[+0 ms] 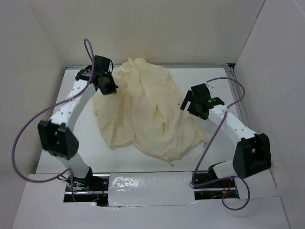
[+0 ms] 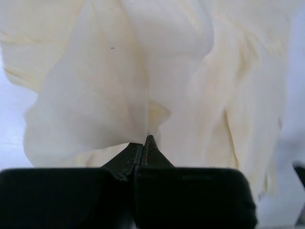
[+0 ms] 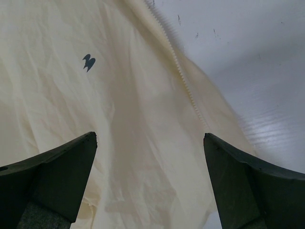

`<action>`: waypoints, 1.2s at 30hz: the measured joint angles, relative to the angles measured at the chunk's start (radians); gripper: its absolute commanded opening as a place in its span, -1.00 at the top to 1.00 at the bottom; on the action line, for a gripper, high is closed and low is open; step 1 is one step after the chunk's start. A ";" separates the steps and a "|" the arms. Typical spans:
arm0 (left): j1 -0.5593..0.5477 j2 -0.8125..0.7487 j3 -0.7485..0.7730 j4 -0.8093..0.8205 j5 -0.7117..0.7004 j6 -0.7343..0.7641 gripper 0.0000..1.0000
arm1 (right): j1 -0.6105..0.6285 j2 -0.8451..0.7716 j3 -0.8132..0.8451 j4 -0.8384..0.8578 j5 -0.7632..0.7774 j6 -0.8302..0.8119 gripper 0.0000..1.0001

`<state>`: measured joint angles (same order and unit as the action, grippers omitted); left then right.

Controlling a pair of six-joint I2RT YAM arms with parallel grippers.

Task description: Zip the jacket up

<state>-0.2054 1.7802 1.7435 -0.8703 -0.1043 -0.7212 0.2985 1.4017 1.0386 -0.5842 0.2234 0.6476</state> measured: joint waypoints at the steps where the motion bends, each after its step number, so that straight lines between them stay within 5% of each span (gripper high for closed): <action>1: -0.034 -0.084 -0.056 0.027 0.002 0.012 1.00 | 0.001 -0.014 -0.004 0.000 -0.001 0.003 -0.99; 10: -0.562 -0.587 -0.625 0.118 0.128 -0.019 1.00 | 0.011 -0.131 -0.090 -0.001 -0.007 0.017 -0.99; 13: -0.775 -0.605 -0.807 0.129 0.191 -0.104 0.21 | 0.011 -0.164 -0.110 -0.007 -0.006 0.016 -0.99; 14: -0.820 -0.595 -0.846 0.126 0.212 -0.132 -0.39 | 0.011 -0.171 -0.111 -0.008 -0.006 0.015 -0.99; 16: -0.872 -0.567 -0.902 0.099 0.243 -0.195 -0.99 | 0.011 -0.183 -0.114 -0.007 -0.007 0.008 -0.99; 24: -0.843 -0.528 -0.774 0.022 0.170 -0.301 -0.99 | 0.084 -0.229 -0.117 -0.007 -0.025 -0.056 -0.99; 31: -0.479 -0.581 -0.768 0.235 0.203 -0.158 -0.99 | 0.148 -0.169 -0.140 0.002 -0.069 -0.102 -0.99; 36: -0.289 -0.356 -0.723 0.391 0.281 -0.056 -0.98 | 0.185 -0.057 -0.143 0.033 -0.119 -0.096 -0.90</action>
<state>-0.4946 1.4246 1.0210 -0.4793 0.1768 -0.7773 0.4831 1.3445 0.8959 -0.5510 0.1047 0.5514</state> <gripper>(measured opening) 0.993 0.985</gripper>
